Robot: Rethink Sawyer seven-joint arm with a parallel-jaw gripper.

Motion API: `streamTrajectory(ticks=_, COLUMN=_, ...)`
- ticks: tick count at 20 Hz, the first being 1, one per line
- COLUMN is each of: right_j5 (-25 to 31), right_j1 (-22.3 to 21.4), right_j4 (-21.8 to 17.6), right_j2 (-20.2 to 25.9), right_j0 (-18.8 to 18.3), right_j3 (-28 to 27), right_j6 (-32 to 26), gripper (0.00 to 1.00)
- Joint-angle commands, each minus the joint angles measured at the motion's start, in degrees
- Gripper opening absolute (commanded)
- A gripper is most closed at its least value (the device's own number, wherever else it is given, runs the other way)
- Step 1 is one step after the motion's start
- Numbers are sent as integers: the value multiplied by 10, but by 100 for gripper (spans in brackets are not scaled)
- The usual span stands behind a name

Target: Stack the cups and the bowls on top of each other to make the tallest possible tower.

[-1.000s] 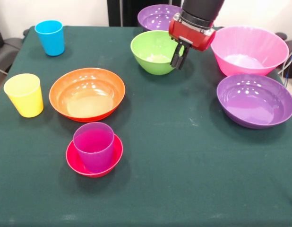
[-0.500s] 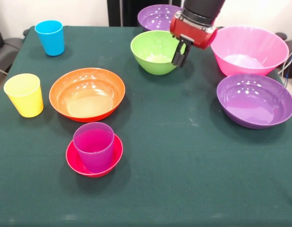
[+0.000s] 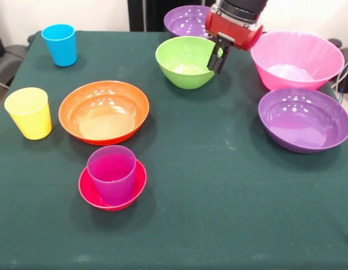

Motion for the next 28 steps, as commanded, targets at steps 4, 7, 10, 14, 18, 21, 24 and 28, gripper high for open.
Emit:
streamTrajectory(ticks=4, right_j5=118, right_j1=-15, right_j4=0, right_j2=27, right_j0=2, right_j3=-32, right_j6=52, gripper=0)
streamTrajectory(ticks=7, right_j5=126, right_j1=-19, right_j4=-3, right_j2=28, right_j0=1, right_j3=-34, right_j6=50, gripper=0)
streamTrajectory(ticks=10, right_j5=160, right_j1=-35, right_j4=-7, right_j2=25, right_j0=1, right_j3=-40, right_j6=44, gripper=0)
streamTrajectory(ticks=14, right_j5=170, right_j1=-38, right_j4=-9, right_j2=26, right_j0=0, right_j3=-46, right_j6=44, gripper=0)
streamTrajectory(ticks=18, right_j5=165, right_j1=-35, right_j4=-9, right_j2=27, right_j0=-1, right_j3=-46, right_j6=48, gripper=0)
streamTrajectory(ticks=21, right_j5=167, right_j1=-36, right_j4=-9, right_j2=24, right_j0=3, right_j3=-45, right_j6=54, gripper=0)
streamTrajectory(ticks=24, right_j5=164, right_j1=-34, right_j4=-5, right_j2=20, right_j0=9, right_j3=-43, right_j6=65, gripper=100)
streamTrajectory(ticks=28, right_j5=162, right_j1=-34, right_j4=-3, right_j2=23, right_j0=8, right_j3=-39, right_j6=68, gripper=100)
